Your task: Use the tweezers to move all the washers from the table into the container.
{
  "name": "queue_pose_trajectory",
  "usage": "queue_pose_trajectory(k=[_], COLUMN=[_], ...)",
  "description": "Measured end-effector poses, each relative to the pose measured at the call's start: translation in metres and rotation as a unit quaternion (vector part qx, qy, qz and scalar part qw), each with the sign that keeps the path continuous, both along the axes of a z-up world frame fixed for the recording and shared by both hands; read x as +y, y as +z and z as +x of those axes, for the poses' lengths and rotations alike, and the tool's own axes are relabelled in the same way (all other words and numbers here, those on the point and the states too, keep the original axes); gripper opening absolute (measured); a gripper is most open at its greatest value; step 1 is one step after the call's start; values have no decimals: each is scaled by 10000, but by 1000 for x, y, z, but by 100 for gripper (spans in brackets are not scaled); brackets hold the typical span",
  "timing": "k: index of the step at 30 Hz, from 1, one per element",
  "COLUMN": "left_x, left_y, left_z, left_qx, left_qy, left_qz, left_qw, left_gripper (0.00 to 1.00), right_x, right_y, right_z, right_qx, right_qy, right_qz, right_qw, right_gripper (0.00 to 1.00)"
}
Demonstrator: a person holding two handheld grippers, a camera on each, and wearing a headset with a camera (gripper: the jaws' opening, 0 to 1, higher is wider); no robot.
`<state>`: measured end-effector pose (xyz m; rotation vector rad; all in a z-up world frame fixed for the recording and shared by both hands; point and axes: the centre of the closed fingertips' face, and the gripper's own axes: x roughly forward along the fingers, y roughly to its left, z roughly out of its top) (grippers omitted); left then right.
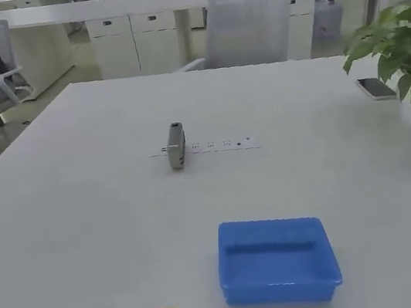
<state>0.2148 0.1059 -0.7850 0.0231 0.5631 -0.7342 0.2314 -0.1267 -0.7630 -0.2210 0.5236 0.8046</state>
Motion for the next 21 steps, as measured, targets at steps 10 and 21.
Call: queue_pose_trajectory(k=[10,21], left_x=[-18,-42], left_y=[-22,-55], left_z=[4,-7], left_qx=[525,643], left_qy=[-1092,-2241], left_qz=[305,1150], left_qw=[9922,9656], left_gripper=[34,26], right_x=[64,93], right_y=[-28,-70], right_z=[-15,-28], right_qx=[483,830], right_qy=[1255,2123], right_qz=[-345,-1048], right_qw=[9903,9680], right_gripper=[15,16])
